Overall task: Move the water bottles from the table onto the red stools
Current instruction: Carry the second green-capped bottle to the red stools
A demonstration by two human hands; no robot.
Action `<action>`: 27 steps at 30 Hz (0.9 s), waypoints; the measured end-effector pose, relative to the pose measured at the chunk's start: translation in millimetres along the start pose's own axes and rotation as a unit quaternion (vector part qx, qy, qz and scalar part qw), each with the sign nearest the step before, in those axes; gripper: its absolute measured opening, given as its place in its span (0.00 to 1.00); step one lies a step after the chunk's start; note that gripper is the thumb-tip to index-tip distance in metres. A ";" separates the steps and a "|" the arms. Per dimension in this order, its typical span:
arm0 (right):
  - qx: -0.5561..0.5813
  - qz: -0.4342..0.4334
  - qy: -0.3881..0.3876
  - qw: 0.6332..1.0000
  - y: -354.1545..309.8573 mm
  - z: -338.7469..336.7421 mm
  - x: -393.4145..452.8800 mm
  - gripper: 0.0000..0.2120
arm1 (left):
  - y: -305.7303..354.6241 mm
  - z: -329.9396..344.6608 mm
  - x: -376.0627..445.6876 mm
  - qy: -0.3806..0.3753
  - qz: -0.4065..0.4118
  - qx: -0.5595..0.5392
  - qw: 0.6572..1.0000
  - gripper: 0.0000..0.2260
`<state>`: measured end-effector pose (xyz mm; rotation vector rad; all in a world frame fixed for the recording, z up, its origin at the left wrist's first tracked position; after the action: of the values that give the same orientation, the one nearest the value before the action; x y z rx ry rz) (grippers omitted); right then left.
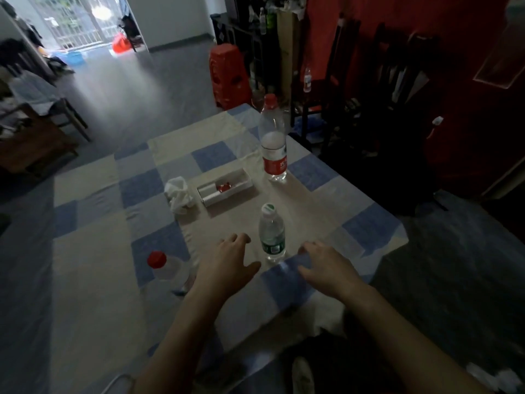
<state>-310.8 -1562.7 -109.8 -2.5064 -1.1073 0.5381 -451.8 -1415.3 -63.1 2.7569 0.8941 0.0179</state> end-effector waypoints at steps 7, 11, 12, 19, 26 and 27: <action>-0.008 -0.039 -0.034 0.999 17.2 -8.5 62.5 0.17 | -1.0 7.4 45.3 -0.022 -0.056 -0.033 0.998 0.31; 0.000 -0.048 -0.044 0.998 24.6 -1.9 77.2 0.18 | -5.4 15.6 60.3 -0.039 -0.075 -0.064 0.994 0.34; 0.003 -0.050 -0.047 0.998 26.5 0.5 79.7 0.18 | -6.5 17.9 64.6 -0.041 -0.076 -0.079 0.993 0.35; 0.015 -0.052 -0.068 0.996 37.4 9.8 90.6 0.18 | -10.2 34.9 88.5 -0.047 -0.040 -0.172 0.983 0.39; 0.017 -0.052 -0.059 0.997 51.7 7.4 97.1 0.18 | -7.9 50.3 104.5 -0.067 -0.004 -0.277 0.959 0.33; 0.015 -0.051 -0.060 0.997 54.4 8.1 97.8 0.18 | -8.4 51.8 105.6 -0.073 -0.002 -0.280 0.957 0.33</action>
<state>-219.6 -1522.0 -161.1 -2.4039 -1.2547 0.6784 -366.5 -1359.2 -122.0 2.1971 0.7185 0.0563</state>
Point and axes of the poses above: each hand's wrist, its own x-axis towards the middle knuckle, its own z-axis out of the palm, y = z × x, the point moved 3 cm from there along x, towards the middle knuckle, and after that the axes turned 4 degrees about y, right-handed, at the moved point
